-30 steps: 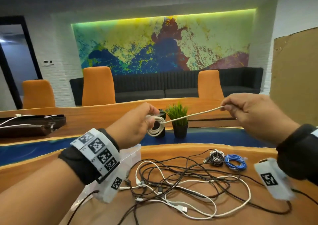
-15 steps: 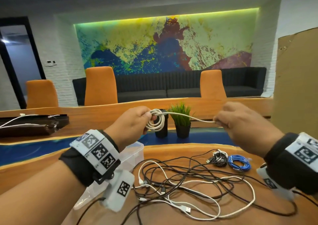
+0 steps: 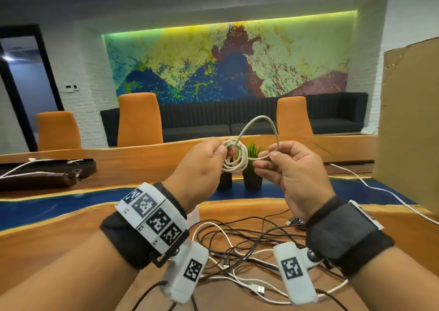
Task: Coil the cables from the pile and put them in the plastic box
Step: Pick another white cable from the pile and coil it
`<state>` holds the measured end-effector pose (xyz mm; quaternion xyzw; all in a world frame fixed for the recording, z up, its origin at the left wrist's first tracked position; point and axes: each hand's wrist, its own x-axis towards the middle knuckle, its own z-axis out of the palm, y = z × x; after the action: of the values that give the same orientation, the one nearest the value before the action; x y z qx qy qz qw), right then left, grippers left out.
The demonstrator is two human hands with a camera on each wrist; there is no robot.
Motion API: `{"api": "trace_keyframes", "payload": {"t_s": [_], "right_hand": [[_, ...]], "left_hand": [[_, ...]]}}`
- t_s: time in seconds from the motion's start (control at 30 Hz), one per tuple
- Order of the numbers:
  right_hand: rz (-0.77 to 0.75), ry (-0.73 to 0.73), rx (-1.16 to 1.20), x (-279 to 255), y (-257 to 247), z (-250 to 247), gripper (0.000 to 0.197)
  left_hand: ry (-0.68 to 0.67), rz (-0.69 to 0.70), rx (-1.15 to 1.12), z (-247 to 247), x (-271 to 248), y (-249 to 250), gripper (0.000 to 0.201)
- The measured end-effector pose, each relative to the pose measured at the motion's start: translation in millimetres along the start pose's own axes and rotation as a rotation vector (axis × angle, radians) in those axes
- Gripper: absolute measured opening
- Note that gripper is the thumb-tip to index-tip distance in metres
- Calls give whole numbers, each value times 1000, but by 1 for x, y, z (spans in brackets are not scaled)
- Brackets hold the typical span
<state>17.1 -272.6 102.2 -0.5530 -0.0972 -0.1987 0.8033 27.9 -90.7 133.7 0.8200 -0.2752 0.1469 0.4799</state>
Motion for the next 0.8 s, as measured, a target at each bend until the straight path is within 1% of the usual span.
{"api": "trace_keyframes", "payload": {"t_s": [0.13,0.17,0.23,0.3,0.37,0.43,0.5,0.53,0.57,0.6,0.7,0.73,0.8], "right_hand": [[3,-81,61,-3,0,5,14],[27,-111,103,-5,1,7,14],[128,-188,179,-9,3,10,15],[257,-283,209,-12,6,11,20],[342,-393,268,-14,8,9,27],[388,-516,332,-13,6,3,33],[431,-672,364,-13,1,-3,48],[442,-734,354,-13,-2,-4,54],[443,-756,313,-14,-5,-3,55],[437,-737,256,-15,-8,0,50],[382,-550,111,-16,-14,10,28],[355,-509,81,-16,-15,11,26],[304,-488,8,-18,-18,11,27]], "left_hand": [[-9,20,11,1,-1,0,28],[-11,40,20,2,-1,-1,27],[-13,98,41,5,0,-3,25],[-15,164,79,7,1,-4,23],[-35,214,114,8,0,-3,21],[-45,260,162,9,0,-2,19],[-14,304,230,10,1,-4,20],[7,321,261,10,2,-5,21],[26,336,290,11,2,-6,22],[35,350,316,12,2,-6,22],[41,376,352,17,0,-5,27],[60,372,353,18,0,-6,29],[150,332,351,12,7,-10,30]]}}
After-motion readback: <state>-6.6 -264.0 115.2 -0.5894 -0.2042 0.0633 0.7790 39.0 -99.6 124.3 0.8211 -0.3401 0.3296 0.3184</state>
